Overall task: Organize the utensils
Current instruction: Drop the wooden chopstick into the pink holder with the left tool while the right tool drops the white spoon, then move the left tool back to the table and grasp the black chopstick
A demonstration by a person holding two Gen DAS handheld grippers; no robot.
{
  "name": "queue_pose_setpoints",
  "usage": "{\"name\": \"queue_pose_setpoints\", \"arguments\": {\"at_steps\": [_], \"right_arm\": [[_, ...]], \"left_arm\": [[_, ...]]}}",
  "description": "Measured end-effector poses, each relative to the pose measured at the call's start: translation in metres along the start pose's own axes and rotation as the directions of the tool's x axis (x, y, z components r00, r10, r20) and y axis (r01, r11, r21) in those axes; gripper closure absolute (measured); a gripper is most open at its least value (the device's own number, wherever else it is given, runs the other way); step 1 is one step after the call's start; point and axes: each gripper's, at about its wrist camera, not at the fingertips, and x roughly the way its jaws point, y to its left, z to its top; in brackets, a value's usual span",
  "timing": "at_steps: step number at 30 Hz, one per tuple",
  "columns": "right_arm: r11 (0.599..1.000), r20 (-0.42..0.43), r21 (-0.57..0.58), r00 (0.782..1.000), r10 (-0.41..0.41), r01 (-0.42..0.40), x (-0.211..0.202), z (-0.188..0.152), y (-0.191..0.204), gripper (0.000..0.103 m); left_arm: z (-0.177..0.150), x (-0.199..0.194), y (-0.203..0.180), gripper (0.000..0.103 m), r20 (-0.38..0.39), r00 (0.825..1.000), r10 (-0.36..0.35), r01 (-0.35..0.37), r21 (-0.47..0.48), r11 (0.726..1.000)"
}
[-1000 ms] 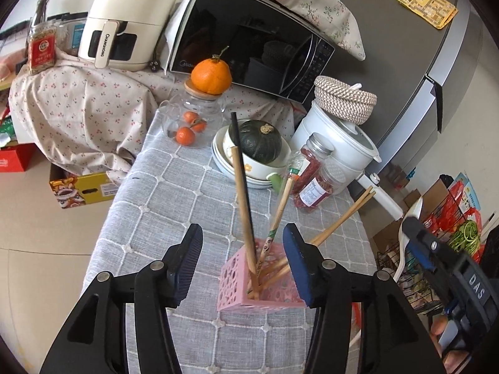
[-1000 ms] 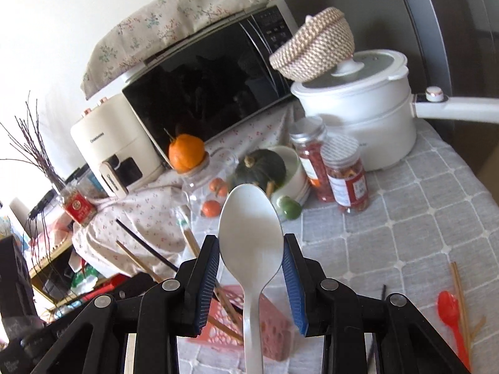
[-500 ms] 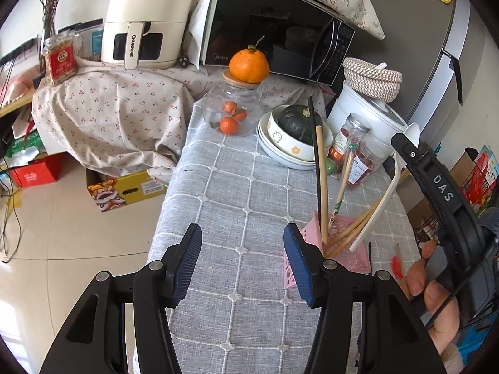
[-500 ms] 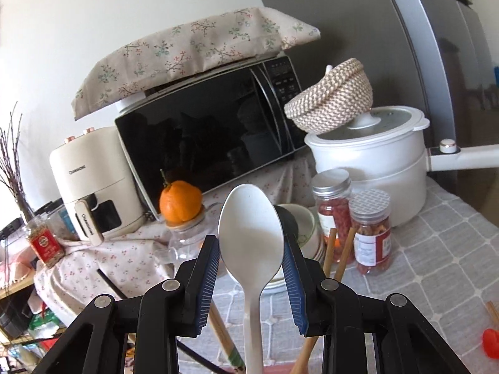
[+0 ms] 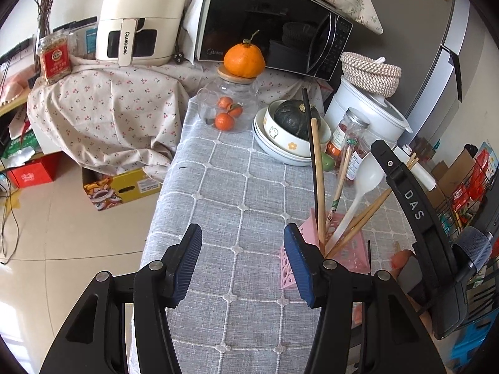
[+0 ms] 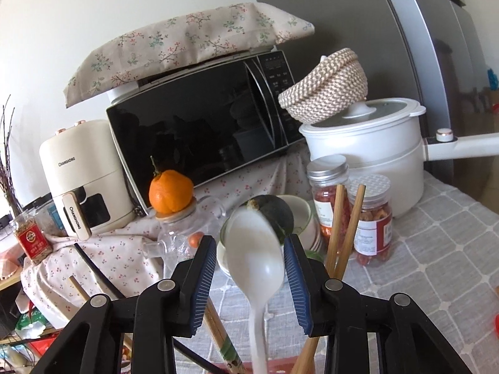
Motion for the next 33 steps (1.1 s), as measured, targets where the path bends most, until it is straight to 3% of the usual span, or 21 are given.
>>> {"name": "queue_pose_setpoints", "arguments": {"at_steps": [8,12,17,20,26,33], "right_arm": [[0.999,-0.113,-0.005,0.993,0.035,-0.036,-0.022,0.018,-0.013,0.049],[0.999,-0.174,-0.035,0.984,0.035,-0.041,-0.043,0.028,-0.027,0.036],[1.000,-0.312,0.022,0.950,0.005,0.001,-0.063,0.033,-0.064,0.033],[0.999,-0.362,0.021,0.931,-0.037,0.047,-0.076,0.033,-0.089,0.026],[0.982,-0.507,0.104,0.858,-0.083,0.156,-0.084,0.024,-0.149,0.025],[0.972,-0.646,0.077,0.754,-0.120,0.221,-0.089,0.014,-0.201,0.024]], "left_arm": [[-0.008,0.003,-0.018,0.046,-0.030,0.999,-0.025,0.026,0.035,0.999],[-0.014,0.000,-0.028,0.043,-0.044,0.999,-0.030,0.032,0.052,0.998],[-0.020,-0.007,-0.044,0.037,-0.055,0.998,-0.022,0.026,0.090,0.996],[-0.026,-0.008,-0.056,0.033,-0.075,0.997,-0.021,0.029,0.110,0.993],[-0.043,-0.003,-0.085,0.030,-0.166,0.986,-0.020,0.042,0.128,0.991],[-0.068,0.012,-0.135,0.028,-0.242,0.970,0.004,0.062,0.263,0.963]]}}
